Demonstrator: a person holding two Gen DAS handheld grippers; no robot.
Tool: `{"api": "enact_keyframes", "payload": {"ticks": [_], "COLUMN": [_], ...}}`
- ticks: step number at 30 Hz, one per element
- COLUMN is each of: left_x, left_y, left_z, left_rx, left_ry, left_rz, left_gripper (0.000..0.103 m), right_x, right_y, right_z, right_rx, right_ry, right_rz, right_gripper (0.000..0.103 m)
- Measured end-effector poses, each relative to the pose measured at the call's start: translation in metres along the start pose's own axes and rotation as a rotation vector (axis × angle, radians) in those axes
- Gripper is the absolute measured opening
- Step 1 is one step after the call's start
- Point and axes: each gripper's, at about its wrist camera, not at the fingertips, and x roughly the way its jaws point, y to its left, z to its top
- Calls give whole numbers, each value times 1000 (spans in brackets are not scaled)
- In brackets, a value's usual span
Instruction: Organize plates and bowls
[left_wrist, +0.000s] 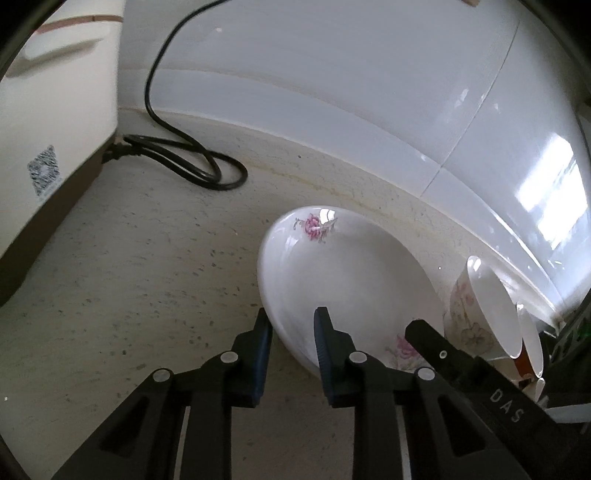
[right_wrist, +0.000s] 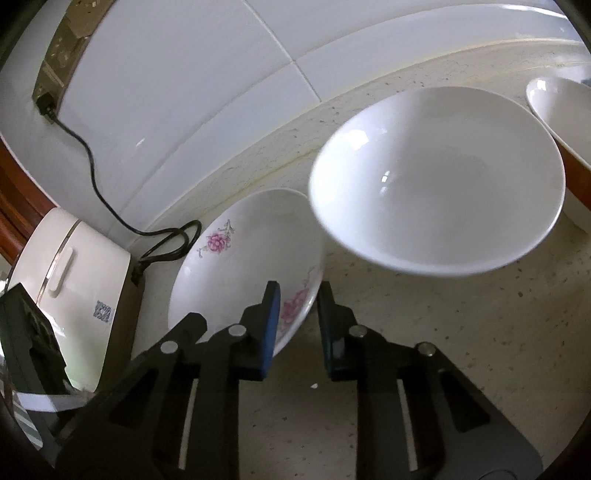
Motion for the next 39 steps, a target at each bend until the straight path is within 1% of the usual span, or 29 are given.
{"api": "enact_keyframes", "payload": {"ticks": [6, 10, 14, 17, 24, 30, 39], "left_x": [-14, -30, -47, -62, -92, -117, -143], "left_y": [-2, 0, 5, 8, 13, 23, 43], "left_z": [-1, -1, -3, -6, -15, -28, -40], "left_rx": [-11, -19, -36, -40, -59, -105, -180], "left_ry": [-14, -29, -47, -81, -133, -172, -222], "left_rz": [13, 19, 33, 59, 98, 114, 129], "left_gripper": [23, 23, 23, 23, 23, 23, 23], "right_x": [-10, -18, -21, -23, -30, -36, -40], "right_y": [12, 19, 23, 29, 39, 54, 82], "right_z": [0, 0, -3, -8, -16, -21, -35], "right_rx": [-55, -89, -105, -126, -169, -229, -312], "right_ry": [-38, -53, -46, -40, -32, -41, -48], "right_rz": [19, 36, 68, 100, 157, 207, 284], "right_gripper": [22, 22, 22, 22, 21, 22, 22]}}
